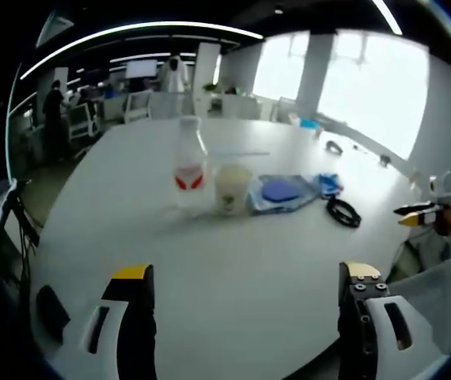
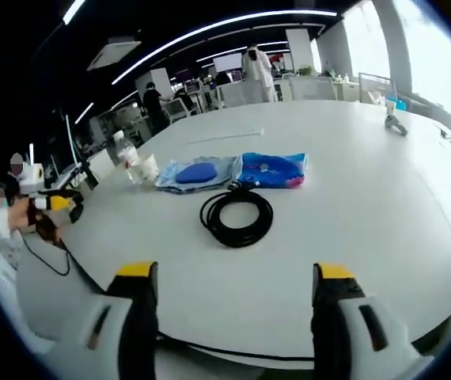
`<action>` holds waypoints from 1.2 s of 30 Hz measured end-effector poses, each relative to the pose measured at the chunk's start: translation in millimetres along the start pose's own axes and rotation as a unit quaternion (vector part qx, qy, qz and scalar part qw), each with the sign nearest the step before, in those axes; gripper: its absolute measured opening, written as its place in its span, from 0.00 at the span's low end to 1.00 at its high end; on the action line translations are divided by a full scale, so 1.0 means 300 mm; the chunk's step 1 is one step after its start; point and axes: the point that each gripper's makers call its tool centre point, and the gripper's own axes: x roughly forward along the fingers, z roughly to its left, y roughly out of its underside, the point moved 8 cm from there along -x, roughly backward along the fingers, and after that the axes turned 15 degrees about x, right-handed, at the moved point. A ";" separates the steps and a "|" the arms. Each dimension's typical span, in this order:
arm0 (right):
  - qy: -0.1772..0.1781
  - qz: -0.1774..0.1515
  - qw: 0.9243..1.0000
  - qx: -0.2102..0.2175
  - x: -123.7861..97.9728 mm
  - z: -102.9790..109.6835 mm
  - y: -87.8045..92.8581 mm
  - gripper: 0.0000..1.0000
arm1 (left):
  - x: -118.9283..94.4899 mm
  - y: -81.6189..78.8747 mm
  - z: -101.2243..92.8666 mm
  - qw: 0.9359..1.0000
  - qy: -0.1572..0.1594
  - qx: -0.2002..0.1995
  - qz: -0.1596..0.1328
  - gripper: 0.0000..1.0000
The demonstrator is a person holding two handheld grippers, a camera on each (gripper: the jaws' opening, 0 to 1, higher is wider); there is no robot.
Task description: Arrange the tabletop items into an orderly group along one side of the table until the central work area is clear of visible clutter.
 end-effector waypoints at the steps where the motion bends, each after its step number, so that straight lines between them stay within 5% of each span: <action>1: 0.000 0.002 1.000 0.000 0.000 0.004 0.002 0.78 | 0.001 0.000 0.000 1.000 0.000 -0.001 -0.001 0.93; 36: 0.008 0.002 1.000 0.007 -0.010 -0.034 -0.010 0.76 | 0.028 -0.011 -0.022 1.000 0.018 0.000 -0.001 0.92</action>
